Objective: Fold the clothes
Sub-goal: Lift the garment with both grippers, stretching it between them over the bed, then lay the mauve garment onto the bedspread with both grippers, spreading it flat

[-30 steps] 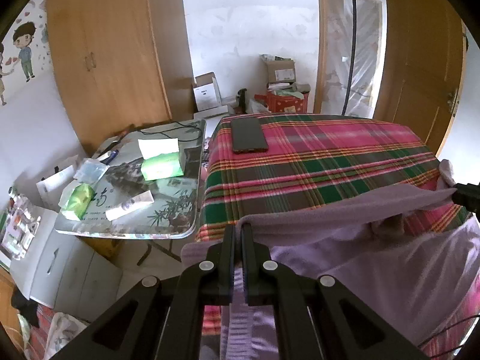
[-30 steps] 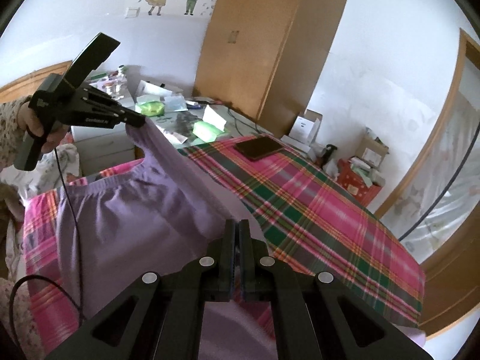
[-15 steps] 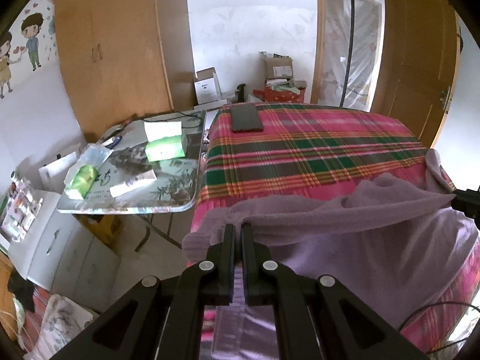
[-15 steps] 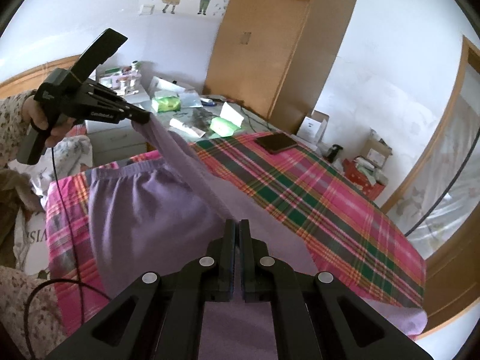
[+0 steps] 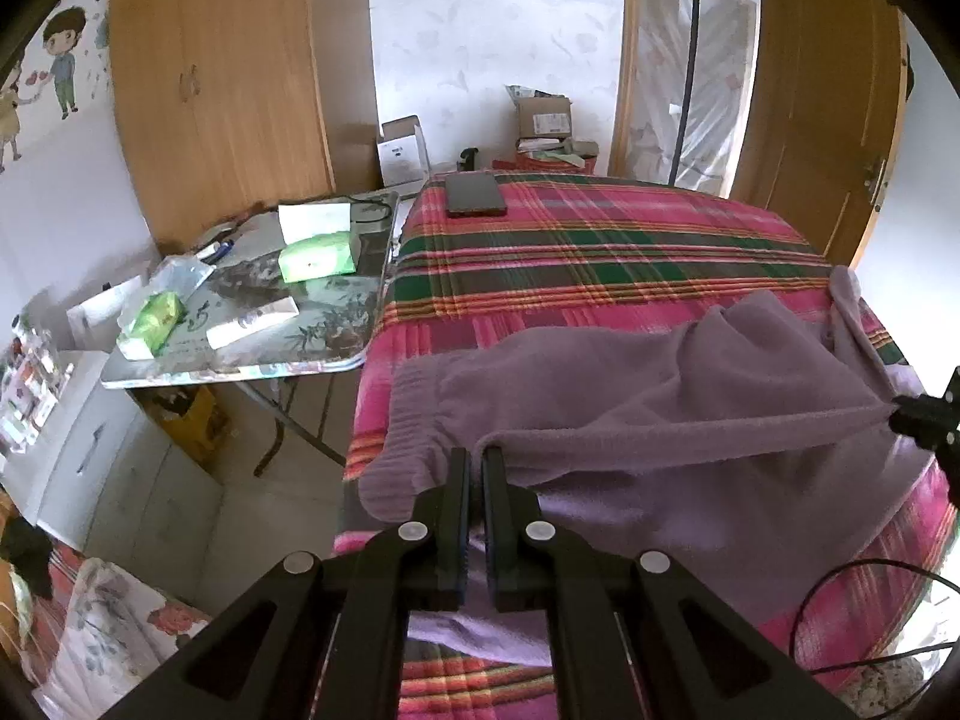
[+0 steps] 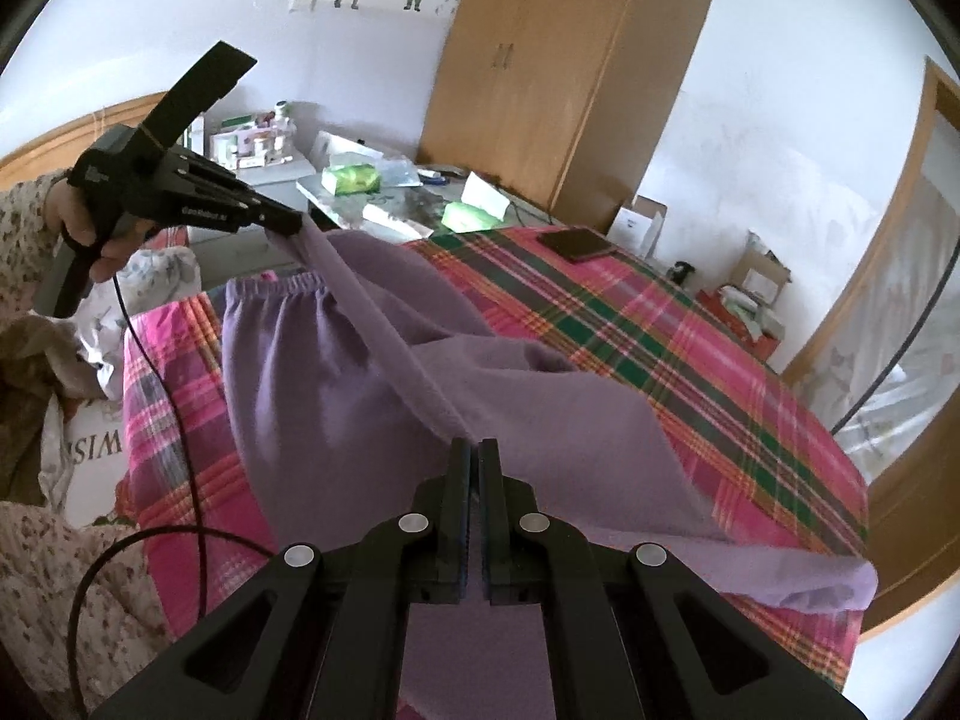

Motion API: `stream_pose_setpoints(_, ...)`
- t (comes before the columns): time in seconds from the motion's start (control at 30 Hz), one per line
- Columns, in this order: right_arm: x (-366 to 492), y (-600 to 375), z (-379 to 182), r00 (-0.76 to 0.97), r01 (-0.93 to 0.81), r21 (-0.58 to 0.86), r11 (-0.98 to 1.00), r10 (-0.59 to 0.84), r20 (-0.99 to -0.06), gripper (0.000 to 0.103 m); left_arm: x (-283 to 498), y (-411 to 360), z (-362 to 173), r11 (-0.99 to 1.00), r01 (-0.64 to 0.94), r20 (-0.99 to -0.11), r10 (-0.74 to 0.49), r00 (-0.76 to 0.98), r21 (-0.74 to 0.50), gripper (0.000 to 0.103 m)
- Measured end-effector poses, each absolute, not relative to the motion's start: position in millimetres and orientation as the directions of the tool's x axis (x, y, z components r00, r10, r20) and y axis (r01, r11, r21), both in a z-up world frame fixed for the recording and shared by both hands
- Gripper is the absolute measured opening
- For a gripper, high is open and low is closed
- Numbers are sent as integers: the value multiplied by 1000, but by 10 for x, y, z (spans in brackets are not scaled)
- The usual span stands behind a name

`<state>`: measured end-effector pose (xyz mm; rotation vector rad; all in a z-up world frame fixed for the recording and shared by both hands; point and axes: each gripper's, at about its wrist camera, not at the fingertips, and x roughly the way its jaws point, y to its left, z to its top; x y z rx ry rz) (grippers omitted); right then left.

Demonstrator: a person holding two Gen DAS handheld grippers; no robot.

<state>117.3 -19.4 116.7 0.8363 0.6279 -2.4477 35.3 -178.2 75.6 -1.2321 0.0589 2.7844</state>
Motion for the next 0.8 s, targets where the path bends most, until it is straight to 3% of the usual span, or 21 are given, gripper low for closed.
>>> stream_pose_setpoints(0.57,1394,-236,626,-635,584,-252,-772,-241,-734,3,690,-1812,358,-989,-141,-766,124,-631,-44,6)
stream_pose_setpoints(0.8,1442,-226,493,-627,578,-255,-776,-222,-747,2,905,-2140,249,-954,-108,-729,284,-623,-279,23)
